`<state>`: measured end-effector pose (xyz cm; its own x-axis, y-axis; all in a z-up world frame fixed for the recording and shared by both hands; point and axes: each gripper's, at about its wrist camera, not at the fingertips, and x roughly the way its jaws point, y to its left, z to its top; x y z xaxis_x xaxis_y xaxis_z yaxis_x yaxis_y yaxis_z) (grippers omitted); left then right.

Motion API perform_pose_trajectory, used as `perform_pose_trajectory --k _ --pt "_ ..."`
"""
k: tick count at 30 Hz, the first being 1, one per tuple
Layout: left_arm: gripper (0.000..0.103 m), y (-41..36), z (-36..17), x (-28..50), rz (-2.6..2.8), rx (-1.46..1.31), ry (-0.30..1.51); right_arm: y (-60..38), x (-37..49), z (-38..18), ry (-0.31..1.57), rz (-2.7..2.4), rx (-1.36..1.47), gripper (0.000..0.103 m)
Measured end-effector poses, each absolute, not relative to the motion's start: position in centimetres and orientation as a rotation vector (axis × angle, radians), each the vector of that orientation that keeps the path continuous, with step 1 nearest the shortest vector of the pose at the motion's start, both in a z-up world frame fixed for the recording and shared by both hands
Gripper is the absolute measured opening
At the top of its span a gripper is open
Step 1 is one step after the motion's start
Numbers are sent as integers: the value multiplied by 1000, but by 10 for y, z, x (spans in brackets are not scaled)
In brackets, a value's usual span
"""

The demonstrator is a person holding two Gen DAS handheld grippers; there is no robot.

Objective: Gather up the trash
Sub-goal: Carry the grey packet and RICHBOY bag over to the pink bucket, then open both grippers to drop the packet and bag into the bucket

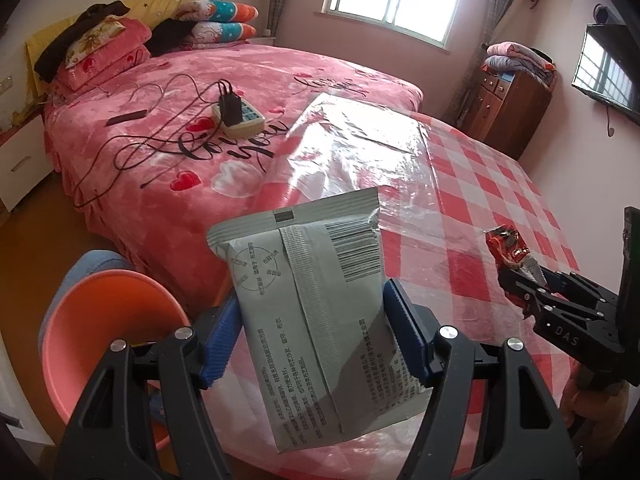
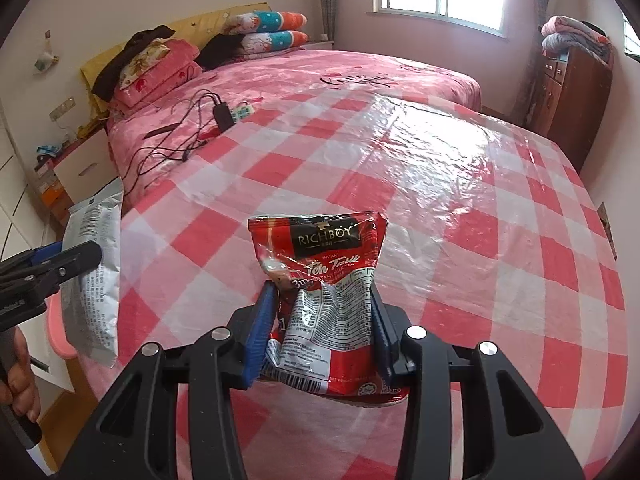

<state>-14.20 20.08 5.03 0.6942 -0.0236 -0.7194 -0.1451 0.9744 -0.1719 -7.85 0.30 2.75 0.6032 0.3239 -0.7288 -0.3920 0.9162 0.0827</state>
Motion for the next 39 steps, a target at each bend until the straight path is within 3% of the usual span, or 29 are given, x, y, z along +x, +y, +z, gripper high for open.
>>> perform_pose_trajectory --k 23,39 --pt "70 281 55 -186 226 -283 773 117 -111 62 831 734 -121 43" --pt "67 375 -4 -216 428 -425 876 243 -132 56 889 1024 -171 45"
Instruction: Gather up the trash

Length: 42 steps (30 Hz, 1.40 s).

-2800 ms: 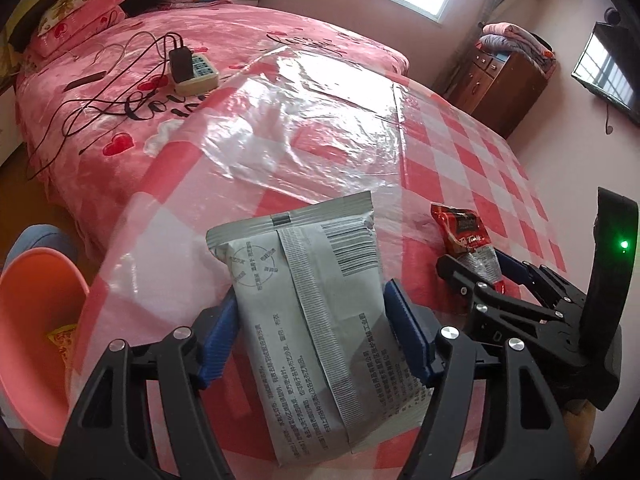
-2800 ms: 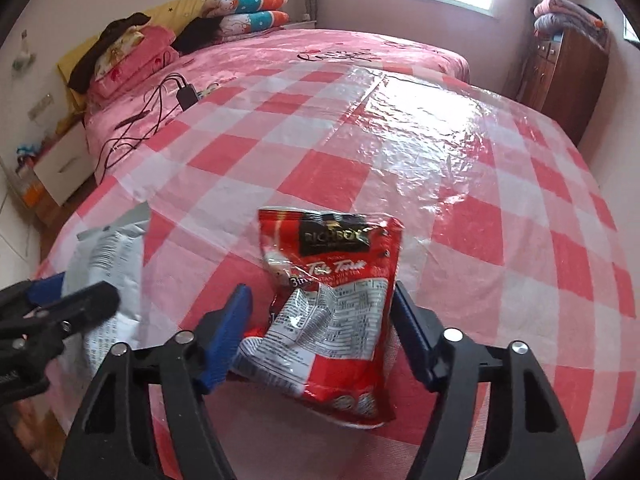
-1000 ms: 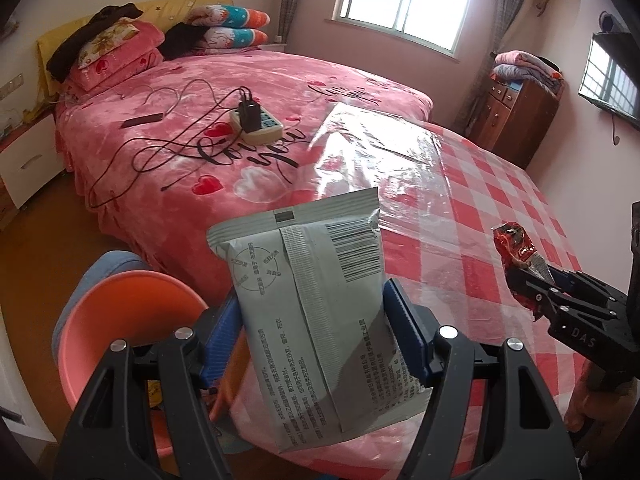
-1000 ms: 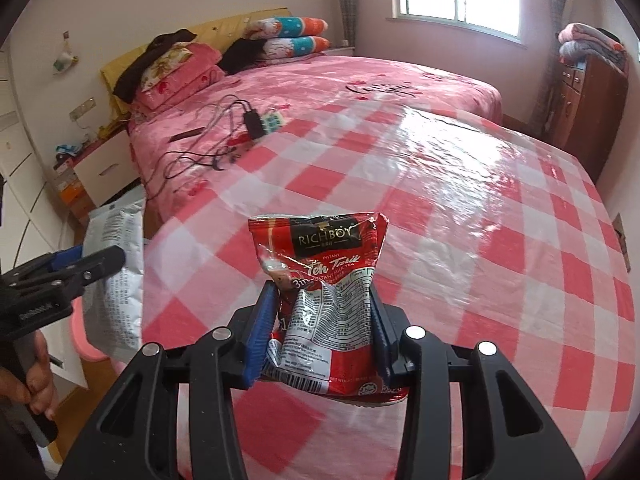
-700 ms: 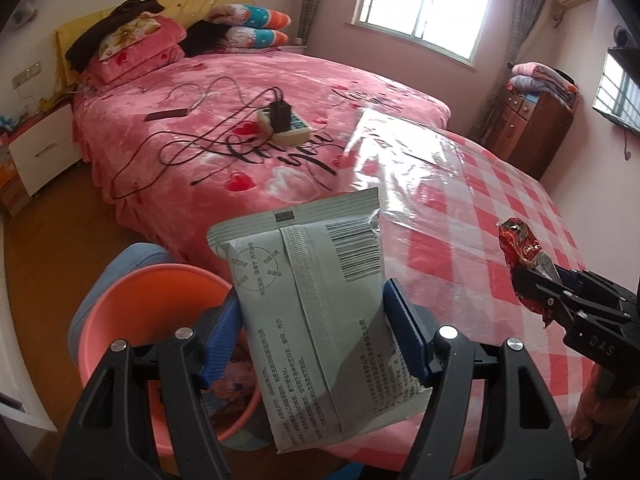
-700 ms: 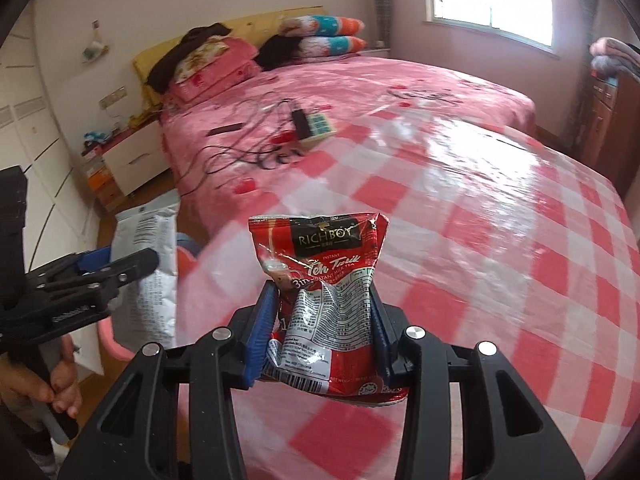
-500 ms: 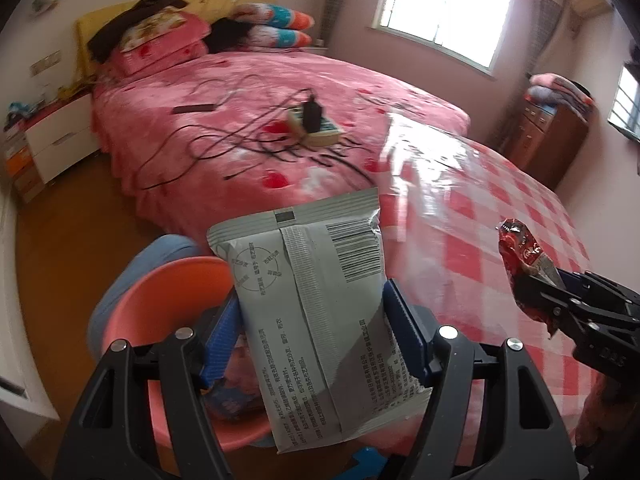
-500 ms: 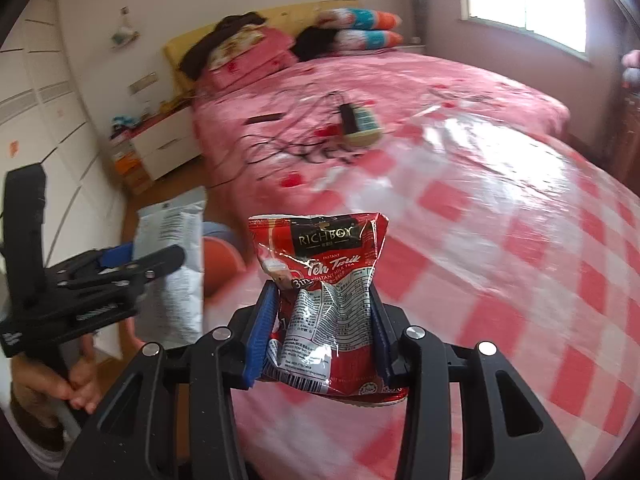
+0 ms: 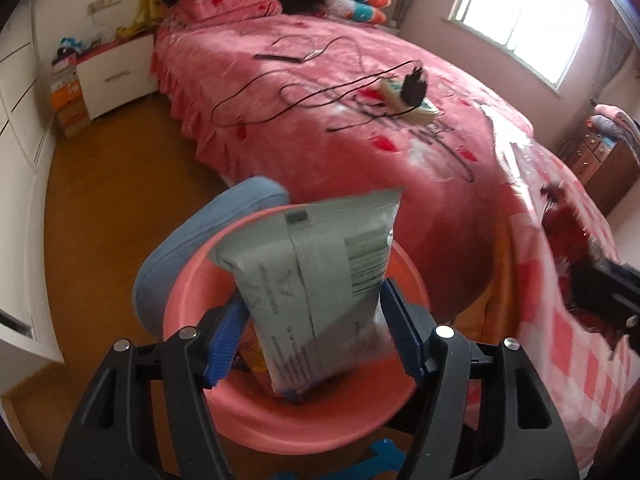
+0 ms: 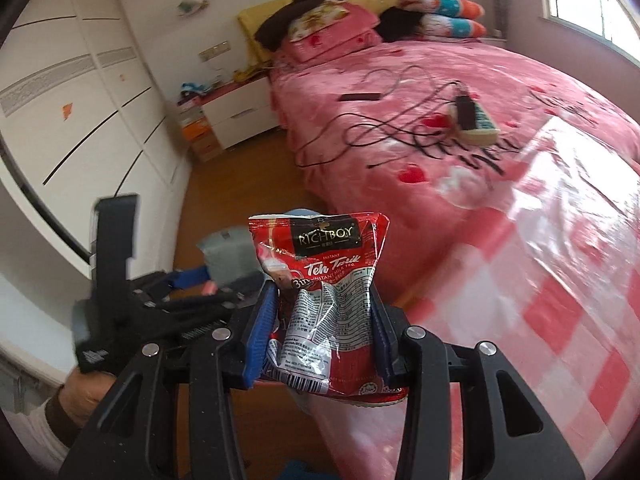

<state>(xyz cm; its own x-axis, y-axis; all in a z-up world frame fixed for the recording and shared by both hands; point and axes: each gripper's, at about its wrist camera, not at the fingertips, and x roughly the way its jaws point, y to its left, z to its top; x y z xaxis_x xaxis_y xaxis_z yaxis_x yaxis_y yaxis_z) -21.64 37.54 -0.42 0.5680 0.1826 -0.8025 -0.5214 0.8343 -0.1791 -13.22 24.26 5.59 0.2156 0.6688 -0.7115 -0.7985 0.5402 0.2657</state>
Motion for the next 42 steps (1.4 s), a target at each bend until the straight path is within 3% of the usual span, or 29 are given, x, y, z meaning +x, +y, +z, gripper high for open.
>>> perform_pose_trajectory --k 2,6,11,21,42 --pt "67 383 -11 -219 431 -442 878 259 -135 50 899 1042 -190 49" --pt "80 394 -19 -222 474 -462 881 265 -133 38 925 1049 -160 77" --pt "87 401 -17 -228 513 -451 837 244 -122 40 894 956 -130 89" --pt "96 388 7 -224 510 -387 742 194 -105 50 815 787 -104 90" --pt "96 302 51 -194 371 -276 679 97 -117 66 721 589 -100 94"
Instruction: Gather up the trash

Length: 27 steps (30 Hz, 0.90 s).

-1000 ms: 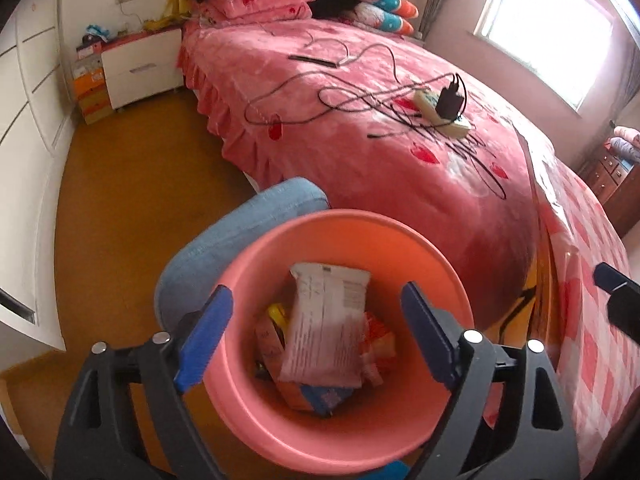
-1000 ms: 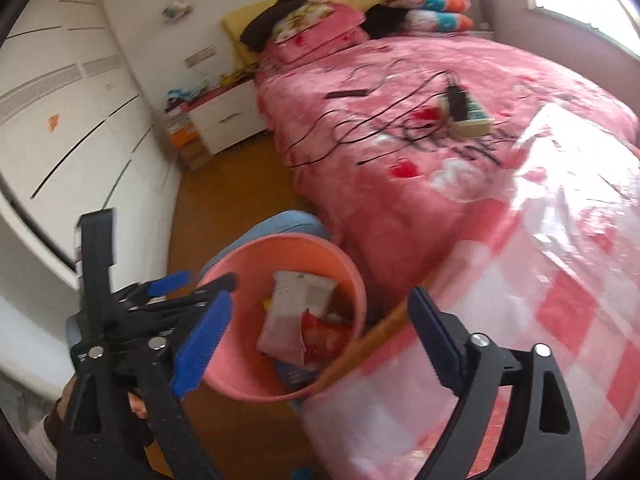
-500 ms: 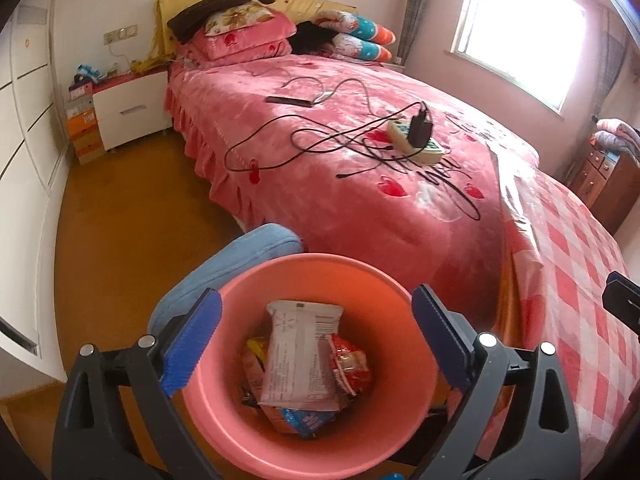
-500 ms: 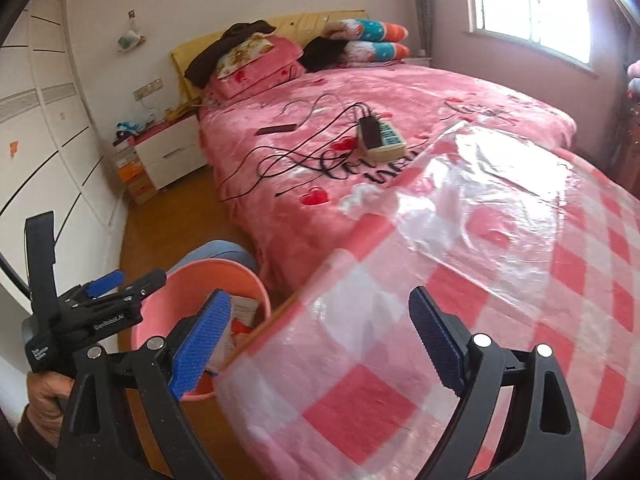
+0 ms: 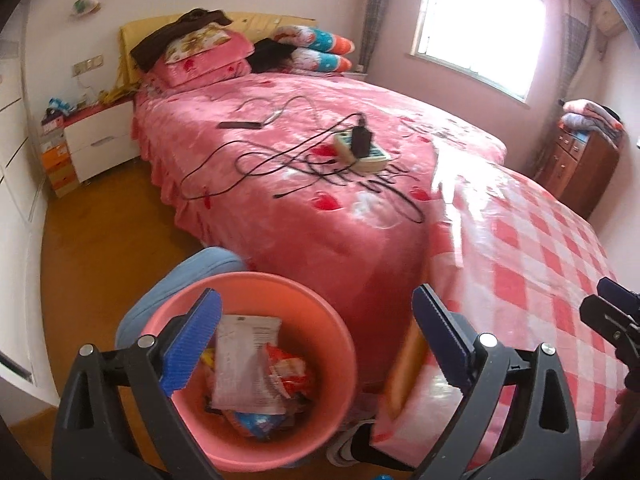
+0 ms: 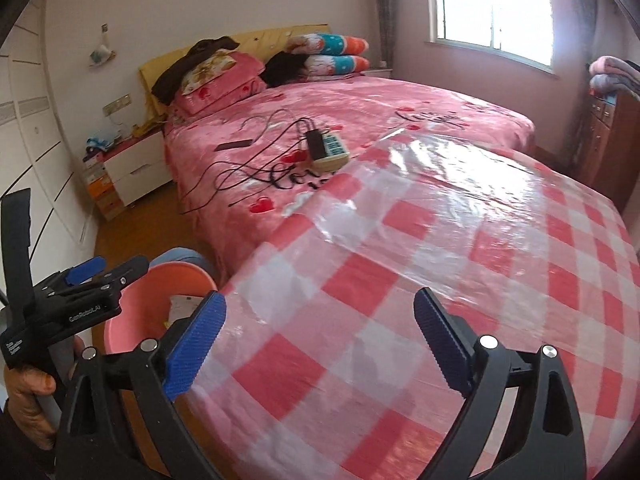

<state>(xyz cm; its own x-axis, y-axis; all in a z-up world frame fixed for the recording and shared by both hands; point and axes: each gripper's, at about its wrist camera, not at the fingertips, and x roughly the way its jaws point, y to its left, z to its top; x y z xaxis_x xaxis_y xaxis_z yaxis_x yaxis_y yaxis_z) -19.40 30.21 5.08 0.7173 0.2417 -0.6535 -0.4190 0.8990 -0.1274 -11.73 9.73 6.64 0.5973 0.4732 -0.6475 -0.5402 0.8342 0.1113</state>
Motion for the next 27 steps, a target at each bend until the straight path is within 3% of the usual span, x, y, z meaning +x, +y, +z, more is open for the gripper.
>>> perform_pose_trajectory --k 27 --pt "97 136 103 -156 69 -73 612 -53 -158 94 615 265 -26 94"
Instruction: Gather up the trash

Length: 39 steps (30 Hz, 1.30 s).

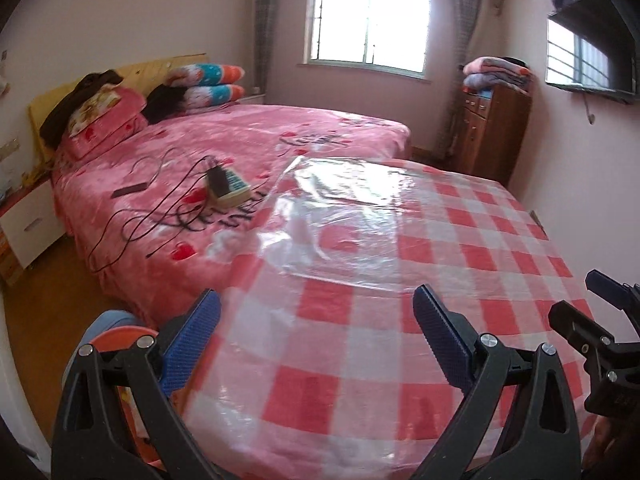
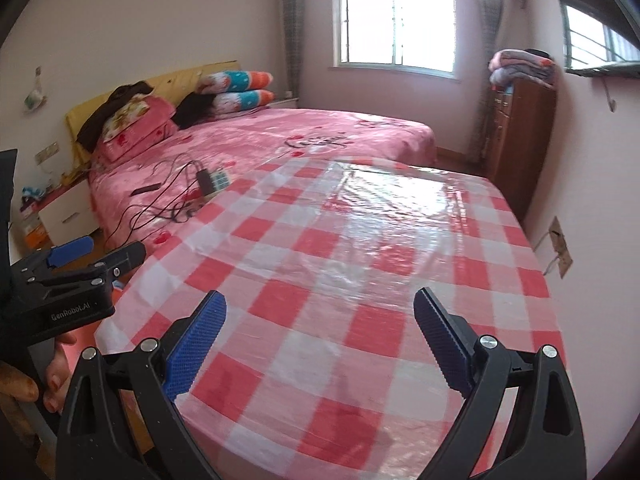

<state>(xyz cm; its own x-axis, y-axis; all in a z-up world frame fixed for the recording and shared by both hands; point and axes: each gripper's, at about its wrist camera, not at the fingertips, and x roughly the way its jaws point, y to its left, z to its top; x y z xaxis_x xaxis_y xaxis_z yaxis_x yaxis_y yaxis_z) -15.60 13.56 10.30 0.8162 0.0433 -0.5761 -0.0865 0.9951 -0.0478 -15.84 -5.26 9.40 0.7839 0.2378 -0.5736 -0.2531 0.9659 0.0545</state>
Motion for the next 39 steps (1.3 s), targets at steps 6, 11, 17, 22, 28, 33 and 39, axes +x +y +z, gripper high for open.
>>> perform_pose_trajectory --k 6,11,17,22,28,33,39 --pt "97 106 112 -157 20 -21 590 -75 -172 102 591 213 -9 94" --pt "97 87 119 -162 -15 2 566 -84 -186 107 566 171 -37 94" --pt "97 78 125 -167 -27 14 536 -88 -198 112 542 141 -60 94" --pt "98 78 126 -170 -21 6 530 -91 -203 113 539 136 -57 94" --pt "99 79 125 -172 -19 4 524 -91 -204 113 539 133 -58 94" --pt "99 79 125 -173 -16 2 522 -95 -207 113 541 126 -58 94" --pt "99 78 125 -174 -23 -2 520 -95 -208 116 546 119 -53 94"
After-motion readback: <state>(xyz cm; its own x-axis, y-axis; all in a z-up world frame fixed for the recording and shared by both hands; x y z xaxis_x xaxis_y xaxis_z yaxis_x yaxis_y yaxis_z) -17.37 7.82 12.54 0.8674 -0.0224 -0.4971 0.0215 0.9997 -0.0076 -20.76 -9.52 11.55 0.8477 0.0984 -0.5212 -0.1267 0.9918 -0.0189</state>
